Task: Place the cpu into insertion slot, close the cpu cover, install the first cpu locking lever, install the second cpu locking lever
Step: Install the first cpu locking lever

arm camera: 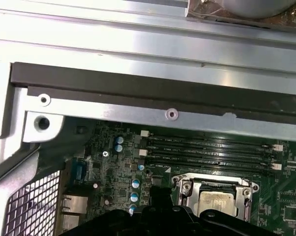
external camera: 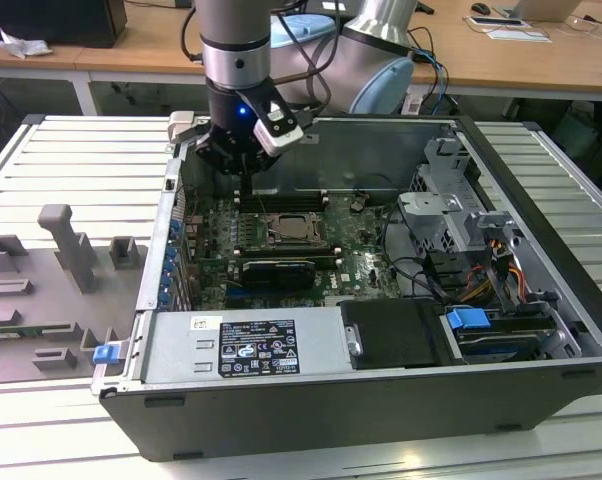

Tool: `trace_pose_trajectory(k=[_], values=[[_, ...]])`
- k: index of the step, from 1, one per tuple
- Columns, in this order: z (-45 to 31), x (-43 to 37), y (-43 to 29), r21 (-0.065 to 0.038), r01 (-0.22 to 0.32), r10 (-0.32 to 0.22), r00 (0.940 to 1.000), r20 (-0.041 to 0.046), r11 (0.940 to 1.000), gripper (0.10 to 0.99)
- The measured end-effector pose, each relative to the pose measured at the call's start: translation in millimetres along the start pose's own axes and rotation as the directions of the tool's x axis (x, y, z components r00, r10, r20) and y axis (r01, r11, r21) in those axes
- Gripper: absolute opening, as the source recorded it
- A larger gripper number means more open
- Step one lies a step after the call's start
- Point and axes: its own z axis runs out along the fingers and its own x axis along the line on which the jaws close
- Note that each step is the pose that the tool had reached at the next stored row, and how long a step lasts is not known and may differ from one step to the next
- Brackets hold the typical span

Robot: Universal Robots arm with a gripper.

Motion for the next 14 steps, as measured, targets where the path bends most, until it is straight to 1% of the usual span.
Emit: trace_pose_trajectory(k=[2,8,11,14], values=[[0.4,-1.2,0.7,0.000,0.000,0.000,1.0000,-0.0001,1.0000,0.106],[1.9,-8.9,3.1,0.000,-0.001,0.001,1.0000,-0.0001,1.0000,0.106],[3.1,-15.4,4.5,0.001,-0.001,0.001,1.0000,-0.0001,1.0000,0.106],[4.2,-20.3,4.8,0.001,-0.001,0.001,1.0000,0.0000,1.0000,0.106]])
